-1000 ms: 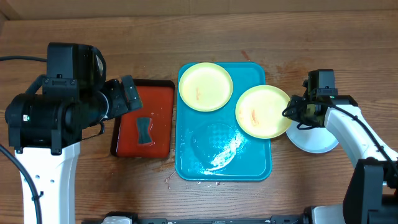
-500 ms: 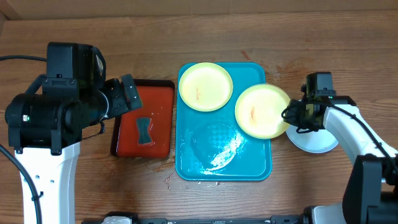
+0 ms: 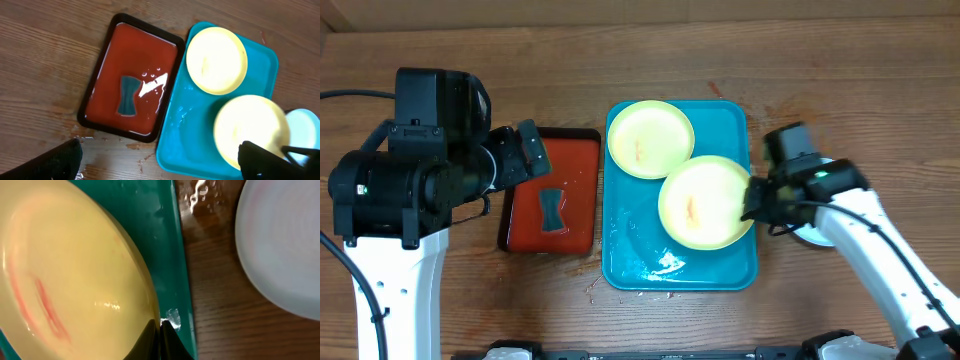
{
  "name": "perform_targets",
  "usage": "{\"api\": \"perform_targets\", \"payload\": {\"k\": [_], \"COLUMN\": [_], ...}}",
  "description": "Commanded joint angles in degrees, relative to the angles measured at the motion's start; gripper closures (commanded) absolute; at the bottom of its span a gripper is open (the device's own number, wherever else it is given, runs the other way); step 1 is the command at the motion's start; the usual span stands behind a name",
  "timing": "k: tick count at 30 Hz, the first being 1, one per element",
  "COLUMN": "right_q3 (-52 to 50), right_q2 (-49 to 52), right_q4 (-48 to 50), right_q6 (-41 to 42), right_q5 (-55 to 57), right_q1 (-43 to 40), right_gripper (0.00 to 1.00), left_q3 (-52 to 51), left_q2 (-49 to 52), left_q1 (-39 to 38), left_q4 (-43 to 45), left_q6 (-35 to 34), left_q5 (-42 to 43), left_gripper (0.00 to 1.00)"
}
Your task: Clean dirty plates on tray and stack at the side
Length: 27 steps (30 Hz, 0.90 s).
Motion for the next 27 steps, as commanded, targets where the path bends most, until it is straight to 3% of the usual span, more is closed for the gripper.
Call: {"api": "perform_targets", "payload": {"k": [1, 5, 10, 16, 27], "right_q3": [-3.9, -6.8, -6.1, -1.7, -1.2], "right_q2": [1.9, 5.4, 5.8, -0.3, -7.6], "right_q4": [3.7, 9.9, 9.9, 6.4, 6.0], "right_q6": [10.2, 10.1, 10.1, 6.9, 4.7], "right_q5": [4.2, 4.4, 4.9, 9.3, 9.1], "right_q1": [4.7, 8.0, 8.1, 8.1, 8.1], "right_gripper": [0.96, 0.96, 0.69, 0.69, 0.65], "left_q3": [0.2, 0.0, -2.9, -14.8, -39.1], "left_q2": [0.3, 0.4, 0.8, 1.6, 9.5], "left_q1": [-0.1, -0.1, -0.1, -0.1, -0.1], "left_q4": [-0.3, -1.1, -1.1, 4.6, 27.5], "left_q6": [1.7, 4.0, 3.9, 3.9, 3.7], "left_q5": [2.6, 2.4, 2.1, 0.8, -5.8], "left_gripper": [0.00, 0.00, 0.00, 0.03, 0.36]}}
